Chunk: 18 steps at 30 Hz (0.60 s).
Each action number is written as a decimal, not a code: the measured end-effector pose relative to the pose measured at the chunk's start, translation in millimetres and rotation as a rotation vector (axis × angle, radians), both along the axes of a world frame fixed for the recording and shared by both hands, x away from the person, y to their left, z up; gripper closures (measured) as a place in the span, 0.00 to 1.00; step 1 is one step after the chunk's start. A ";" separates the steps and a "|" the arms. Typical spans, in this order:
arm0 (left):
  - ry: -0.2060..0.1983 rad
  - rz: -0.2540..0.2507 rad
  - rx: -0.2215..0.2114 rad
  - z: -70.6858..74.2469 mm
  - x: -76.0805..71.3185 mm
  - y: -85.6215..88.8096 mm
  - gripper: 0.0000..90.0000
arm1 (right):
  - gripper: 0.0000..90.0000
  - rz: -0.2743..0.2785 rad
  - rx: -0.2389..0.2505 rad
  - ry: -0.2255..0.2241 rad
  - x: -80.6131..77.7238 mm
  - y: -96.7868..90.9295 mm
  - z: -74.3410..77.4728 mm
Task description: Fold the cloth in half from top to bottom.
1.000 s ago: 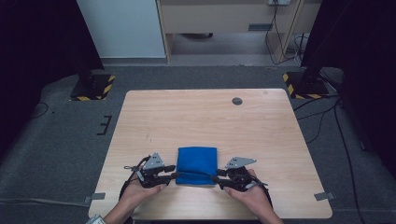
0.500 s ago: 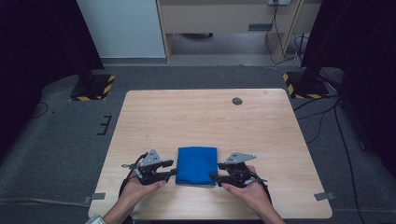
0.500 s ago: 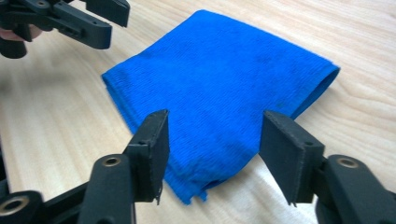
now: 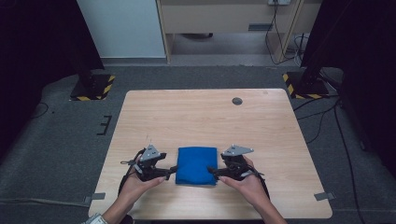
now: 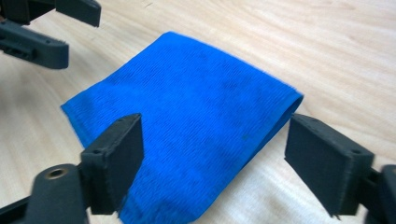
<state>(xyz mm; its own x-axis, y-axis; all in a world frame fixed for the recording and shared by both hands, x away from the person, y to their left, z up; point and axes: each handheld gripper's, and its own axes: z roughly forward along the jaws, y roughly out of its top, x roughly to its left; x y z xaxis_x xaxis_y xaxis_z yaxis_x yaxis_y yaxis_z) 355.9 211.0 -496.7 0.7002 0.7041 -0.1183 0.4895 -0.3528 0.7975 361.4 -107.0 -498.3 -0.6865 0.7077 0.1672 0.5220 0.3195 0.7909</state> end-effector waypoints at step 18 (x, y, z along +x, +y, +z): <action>-0.001 0.052 -0.004 3.5 11.6 9.0 0.08 | 0.09 -0.036 -0.010 -0.036 19.5 3.3 14.2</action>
